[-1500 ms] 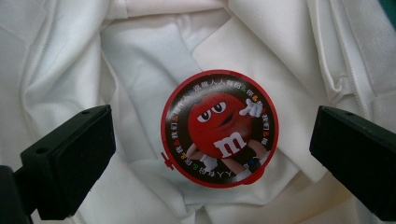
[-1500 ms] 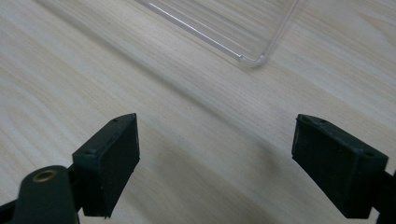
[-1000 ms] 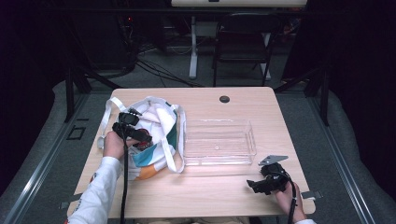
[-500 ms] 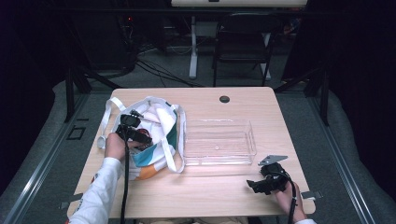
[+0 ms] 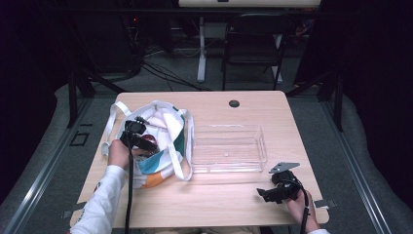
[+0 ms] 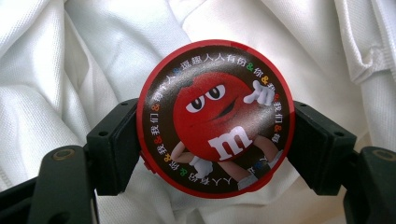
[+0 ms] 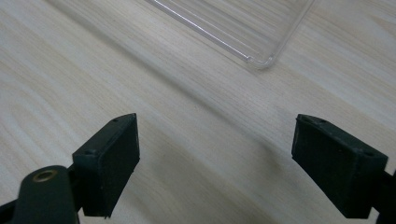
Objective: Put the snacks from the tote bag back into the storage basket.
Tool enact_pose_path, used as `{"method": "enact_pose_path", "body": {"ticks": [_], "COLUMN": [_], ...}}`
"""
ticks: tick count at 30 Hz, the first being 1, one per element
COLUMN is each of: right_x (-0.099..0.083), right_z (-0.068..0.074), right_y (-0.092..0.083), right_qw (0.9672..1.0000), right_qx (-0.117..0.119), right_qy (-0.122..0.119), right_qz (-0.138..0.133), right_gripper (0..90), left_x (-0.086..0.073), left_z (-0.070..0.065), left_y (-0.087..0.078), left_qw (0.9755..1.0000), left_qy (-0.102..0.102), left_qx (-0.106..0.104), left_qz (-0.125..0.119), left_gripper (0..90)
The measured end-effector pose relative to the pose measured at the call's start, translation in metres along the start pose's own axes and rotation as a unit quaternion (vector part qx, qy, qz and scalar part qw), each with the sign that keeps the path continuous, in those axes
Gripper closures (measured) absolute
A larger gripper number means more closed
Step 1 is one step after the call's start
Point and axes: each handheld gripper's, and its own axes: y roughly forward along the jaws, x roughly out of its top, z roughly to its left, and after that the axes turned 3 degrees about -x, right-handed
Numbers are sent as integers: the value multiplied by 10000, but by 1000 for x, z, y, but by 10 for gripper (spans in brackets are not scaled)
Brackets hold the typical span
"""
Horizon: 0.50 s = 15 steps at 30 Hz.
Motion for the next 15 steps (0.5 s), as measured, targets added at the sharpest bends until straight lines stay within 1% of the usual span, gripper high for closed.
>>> {"method": "enact_pose_path", "body": {"ticks": [1, 3, 4, 5, 7, 13, 15], "right_x": [0, -1, -1, -1, -1, -1, -1], "right_z": [0, -1, -1, -2, -2, -1, -2], "right_y": [0, 0, 0, 0, 0, -2, -1], "right_qw": [10000, 10000, 10000, 10000, 10000, 10000, 10000], "right_qx": [0, -51, -51, -50, -35, -20, -27], "right_qy": [0, 63, 63, 62, 66, -17, 13], "right_qz": [0, 29, 29, 34, 25, 20, -3], "right_gripper": [147, 148, 148, 147, 148, 147, 148], "left_x": [0, 0, 0, 0, 0, 0, 0], "left_z": [0, -2, -2, -2, -4, -7, -7], "left_y": [0, -1, -1, -2, -3, -7, -9], "left_qw": [10000, 10000, 10000, 10000, 9999, 9999, 9998], "left_qy": [28, 27, 43, 85, 103, 148, 168], "left_qx": [32, 18, 20, 20, 36, 40, 18], "left_qz": [-3, 5, -30, -21, -30, -42, -57], "left_gripper": [256, 256, 256, 256, 257, 256, 257]}}
